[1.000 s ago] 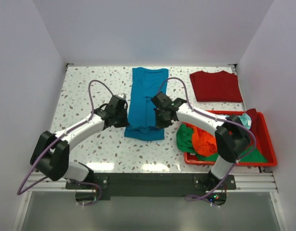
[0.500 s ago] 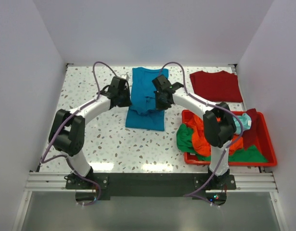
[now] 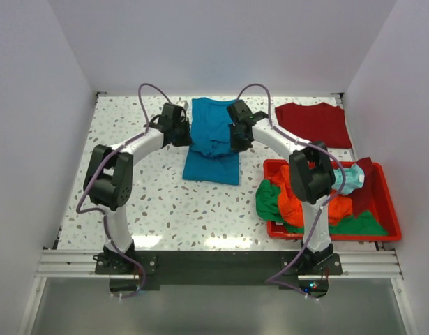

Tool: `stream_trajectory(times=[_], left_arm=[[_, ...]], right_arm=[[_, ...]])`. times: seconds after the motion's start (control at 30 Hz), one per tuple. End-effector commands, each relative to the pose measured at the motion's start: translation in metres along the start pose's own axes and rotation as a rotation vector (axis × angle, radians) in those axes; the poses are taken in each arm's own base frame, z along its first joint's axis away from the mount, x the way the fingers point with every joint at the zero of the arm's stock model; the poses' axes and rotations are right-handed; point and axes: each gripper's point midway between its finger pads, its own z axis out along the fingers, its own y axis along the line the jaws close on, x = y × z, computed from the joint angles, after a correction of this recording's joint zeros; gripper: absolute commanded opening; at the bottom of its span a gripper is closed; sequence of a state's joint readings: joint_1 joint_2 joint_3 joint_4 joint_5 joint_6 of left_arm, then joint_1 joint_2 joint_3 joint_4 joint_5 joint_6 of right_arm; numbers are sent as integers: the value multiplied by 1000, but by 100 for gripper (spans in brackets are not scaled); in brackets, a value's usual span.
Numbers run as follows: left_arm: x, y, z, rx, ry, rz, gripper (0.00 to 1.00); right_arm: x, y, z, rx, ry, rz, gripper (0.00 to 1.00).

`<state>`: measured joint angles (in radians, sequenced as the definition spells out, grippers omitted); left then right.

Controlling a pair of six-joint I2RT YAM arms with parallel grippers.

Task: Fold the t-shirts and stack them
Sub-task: Fold the tshirt

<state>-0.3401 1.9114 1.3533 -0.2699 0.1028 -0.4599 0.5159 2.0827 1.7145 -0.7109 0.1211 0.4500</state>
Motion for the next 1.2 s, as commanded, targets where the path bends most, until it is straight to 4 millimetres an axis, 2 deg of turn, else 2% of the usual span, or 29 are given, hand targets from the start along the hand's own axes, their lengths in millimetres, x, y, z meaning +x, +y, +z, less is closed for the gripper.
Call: stream_trajectory(times=[0.0,0.23,0.27,0.33,0.37,0.4,0.43,0.47,0.53,0.57,0.63,0.67,0.7,0.73,0.77,0.8,0.87,0.9,0.97,1.0,1.17], left_arm=[[-26,-6,5,42,-54,14,0],[-30,1,13,15,-56,11,0],[-30,4,14,-2,-55,10,4],[-29,7,13,-25,-47,6,21],[-31,10,11,-45,-54,9,38],[-33,11,10,-53,-57,9,45],[-38,10,3,-59,-73,12,49],[-42,13,0,-80,-88,18,56],[-51,14,-15,-99,-125,23,62],[-54,16,-20,-113,-142,28,65],[-55,14,-35,-110,-166,37,65],[-53,13,-39,-103,-170,40,65],[-38,16,-39,-103,-149,40,65],[-42,10,-48,-81,-179,42,64],[-36,8,-50,-69,-175,43,64],[-19,11,-48,-72,-148,45,64],[-9,8,-52,-54,-142,45,63],[7,11,-50,-58,-110,41,62],[19,9,-50,-38,-87,36,61],[32,12,-48,-40,-63,34,61],[52,11,-49,-18,-36,26,58]], right_arm=[[-11,-5,-1,18,-14,-10,0],[-17,-9,9,29,-11,-4,0],[-17,-10,10,33,-9,-2,0],[-20,-10,12,34,-8,-1,0],[-21,-11,12,40,-9,0,0],[-20,-11,11,43,-2,-2,5],[-28,-9,7,38,-19,-1,19],[-31,-8,4,36,-24,-4,25],[-40,-6,-6,26,-47,-10,39],[-44,-5,-14,17,-64,-10,42],[-50,-3,-24,8,-91,-12,48],[-55,-1,-35,-7,-116,-9,49],[-53,-1,-37,-15,-116,-9,50],[-50,2,-39,-32,-115,-10,52],[-52,3,-44,-42,-128,-7,52],[-46,2,-47,-44,-124,-2,53],[-39,4,-48,-57,-107,-3,54],[-30,2,-47,-58,-86,3,54],[-21,3,-46,-75,-63,9,54],[-9,0,-42,-71,-37,10,54],[19,3,-45,-109,-2,31,54]])
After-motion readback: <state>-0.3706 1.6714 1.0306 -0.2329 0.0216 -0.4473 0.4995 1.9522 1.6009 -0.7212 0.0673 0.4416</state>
